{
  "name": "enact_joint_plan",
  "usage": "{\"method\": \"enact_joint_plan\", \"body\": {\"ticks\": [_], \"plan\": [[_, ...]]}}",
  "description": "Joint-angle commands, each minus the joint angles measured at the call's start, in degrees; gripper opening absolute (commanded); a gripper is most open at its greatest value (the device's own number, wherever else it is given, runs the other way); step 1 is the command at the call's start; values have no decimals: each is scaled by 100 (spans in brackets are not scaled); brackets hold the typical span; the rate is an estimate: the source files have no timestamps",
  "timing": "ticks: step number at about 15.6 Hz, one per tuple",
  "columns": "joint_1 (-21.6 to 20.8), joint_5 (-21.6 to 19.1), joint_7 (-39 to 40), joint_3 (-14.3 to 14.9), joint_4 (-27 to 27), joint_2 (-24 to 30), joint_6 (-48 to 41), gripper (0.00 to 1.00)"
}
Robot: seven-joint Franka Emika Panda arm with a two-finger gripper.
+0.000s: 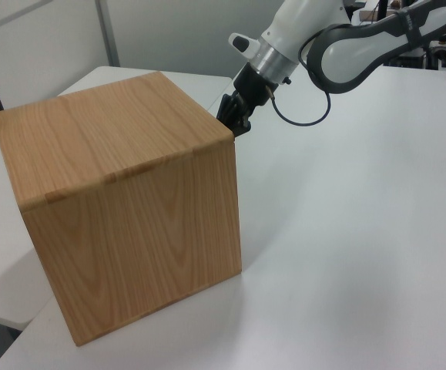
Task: Close the drawer by sliding it
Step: 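Push the drawer front with the gripper into the wooden cabinet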
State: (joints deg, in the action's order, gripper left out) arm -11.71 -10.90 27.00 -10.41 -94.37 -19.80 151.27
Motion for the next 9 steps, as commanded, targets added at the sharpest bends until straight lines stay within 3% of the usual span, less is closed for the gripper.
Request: {"method": "enact_joint_plan", "body": {"ticks": [1, 5, 9], "plan": [[-51, -36, -169, 12, 112, -77, 280, 0], [19, -18, -160, 65, 41, 19, -35, 0], [406, -9, -177, 153, -11, 440, -1474, 0]]}}
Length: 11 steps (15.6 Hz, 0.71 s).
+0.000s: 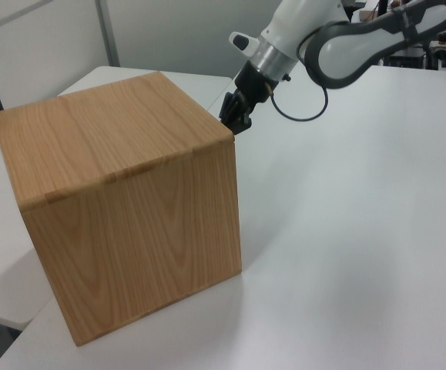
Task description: Close the drawer by sliding it
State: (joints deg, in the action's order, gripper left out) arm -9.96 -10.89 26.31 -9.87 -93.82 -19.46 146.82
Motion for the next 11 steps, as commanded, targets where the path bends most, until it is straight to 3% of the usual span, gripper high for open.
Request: {"method": "enact_joint_plan", "body": {"ticks": [1, 6, 8, 11], "plan": [[345, 8, -108, 177, -110, 547, -1389, 0], [460, 728, -756, 739, -154, 1250, -3437, 0], [452, 764, -1066, 1108, -146, 1628, -4377, 0], [460, 878, -1494, 1356, -128, 1946, -5187, 0]]}}
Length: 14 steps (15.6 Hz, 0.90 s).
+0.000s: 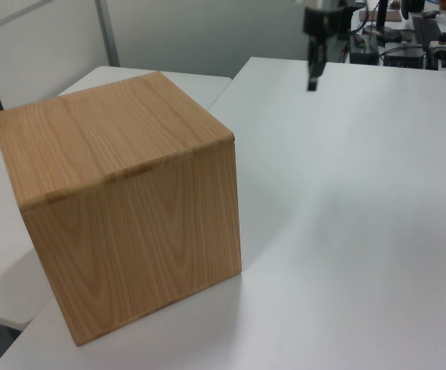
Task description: Close the drawer by sliding it
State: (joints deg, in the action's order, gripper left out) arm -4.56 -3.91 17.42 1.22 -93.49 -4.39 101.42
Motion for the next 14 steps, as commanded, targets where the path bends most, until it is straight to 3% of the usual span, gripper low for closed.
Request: {"method": "enact_joint_plan", "body": {"ticks": [1, 4, 8, 10, 11, 12, 14], "plan": [[-80, 345, -1070, 256, -161, 508, -807, 0], [-80, 978, -1794, 247, -161, 632, -1281, 0], [96, 944, -1795, 300, -108, 772, -1126, 9], [96, 944, -1795, 300, -64, 764, -1011, 30], [96, 944, -1804, 300, -64, 755, -1010, 48], [96, 944, -1804, 300, -64, 746, -993, 88], [87, 944, -1795, 292, -55, 685, -975, 100]]}}
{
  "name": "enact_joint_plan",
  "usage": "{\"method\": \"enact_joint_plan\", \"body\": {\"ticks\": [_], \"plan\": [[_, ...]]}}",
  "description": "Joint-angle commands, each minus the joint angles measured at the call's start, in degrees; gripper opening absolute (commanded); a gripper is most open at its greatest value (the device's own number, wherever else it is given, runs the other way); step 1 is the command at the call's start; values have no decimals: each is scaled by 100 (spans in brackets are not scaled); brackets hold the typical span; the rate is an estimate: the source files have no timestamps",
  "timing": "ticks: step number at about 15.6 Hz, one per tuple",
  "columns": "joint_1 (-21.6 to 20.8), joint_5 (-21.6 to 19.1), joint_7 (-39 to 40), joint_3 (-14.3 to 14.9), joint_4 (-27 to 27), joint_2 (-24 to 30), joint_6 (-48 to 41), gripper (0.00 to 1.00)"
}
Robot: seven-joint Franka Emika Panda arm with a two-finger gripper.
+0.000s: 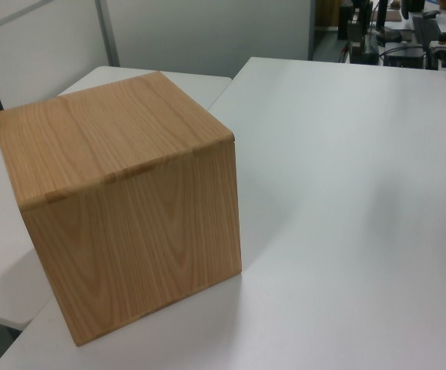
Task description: Close the drawer by sliding it
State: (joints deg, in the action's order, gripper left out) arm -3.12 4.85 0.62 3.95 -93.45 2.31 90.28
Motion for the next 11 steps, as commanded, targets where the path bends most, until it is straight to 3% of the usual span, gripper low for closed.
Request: {"method": "enact_joint_plan", "body": {"ticks": [1, 11], "plan": [[-66, 68, -167, 19, -68, 6, 191, 100], [-57, -151, -194, 10, -60, -3, 245, 100]]}}
